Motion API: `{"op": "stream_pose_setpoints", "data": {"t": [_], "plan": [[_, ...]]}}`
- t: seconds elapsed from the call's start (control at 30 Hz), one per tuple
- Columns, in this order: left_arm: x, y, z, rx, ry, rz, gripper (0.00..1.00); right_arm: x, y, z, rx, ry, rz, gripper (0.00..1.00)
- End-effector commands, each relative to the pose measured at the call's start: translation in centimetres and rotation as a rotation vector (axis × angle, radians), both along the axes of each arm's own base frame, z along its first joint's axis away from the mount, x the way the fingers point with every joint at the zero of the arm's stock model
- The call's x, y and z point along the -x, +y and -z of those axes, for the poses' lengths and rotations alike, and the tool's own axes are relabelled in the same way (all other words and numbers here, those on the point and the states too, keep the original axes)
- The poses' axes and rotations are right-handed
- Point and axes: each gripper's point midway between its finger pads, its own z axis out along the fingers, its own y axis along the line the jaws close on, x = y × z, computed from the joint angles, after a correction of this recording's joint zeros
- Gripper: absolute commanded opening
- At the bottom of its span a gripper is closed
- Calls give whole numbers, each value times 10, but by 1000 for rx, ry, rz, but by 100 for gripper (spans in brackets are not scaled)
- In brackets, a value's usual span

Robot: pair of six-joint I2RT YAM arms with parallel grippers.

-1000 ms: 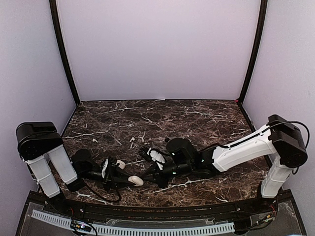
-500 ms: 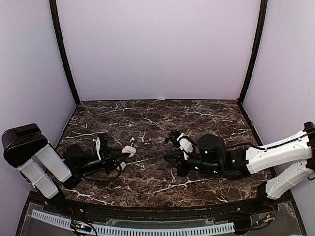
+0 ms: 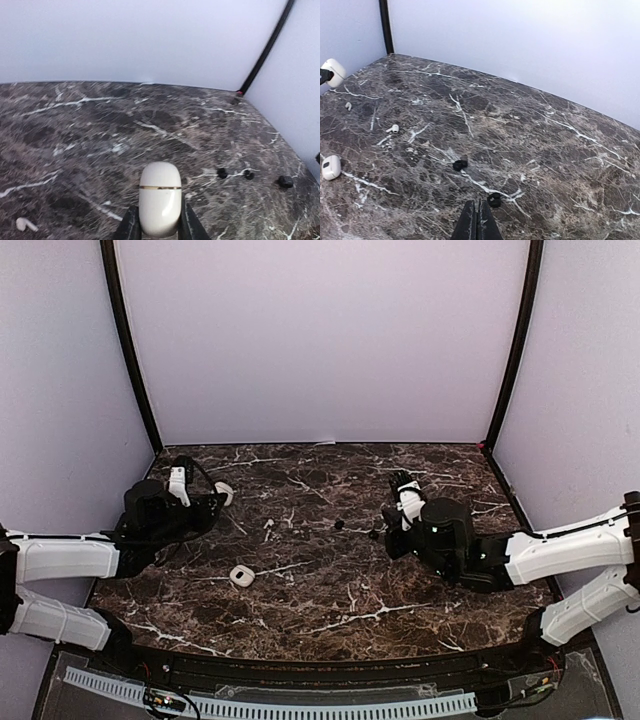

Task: Insert the wireless bluetooth earbuds into the charging case
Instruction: Place the charging case with the earbuds at the center of the board.

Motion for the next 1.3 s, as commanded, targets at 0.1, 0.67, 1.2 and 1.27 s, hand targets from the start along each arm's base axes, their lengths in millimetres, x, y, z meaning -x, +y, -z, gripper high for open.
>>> {"op": "stream_pose_setpoints", "data": {"t": [0.1,0.67,1.2,1.27], "plan": [[-33,53,38,-30,248,-189,0,-8,-23,22,-21,-38,106,0],[-130,-22,62,157,490,116,0,-12,-17,34,-7,-29,96,0],[-151,-106,93,162,625,274,1,-11,-13,33,-7,-37,78,0],[-150,-108,95,167,643,285,4,-12,-13,32,-6,-40,80,0]]}}
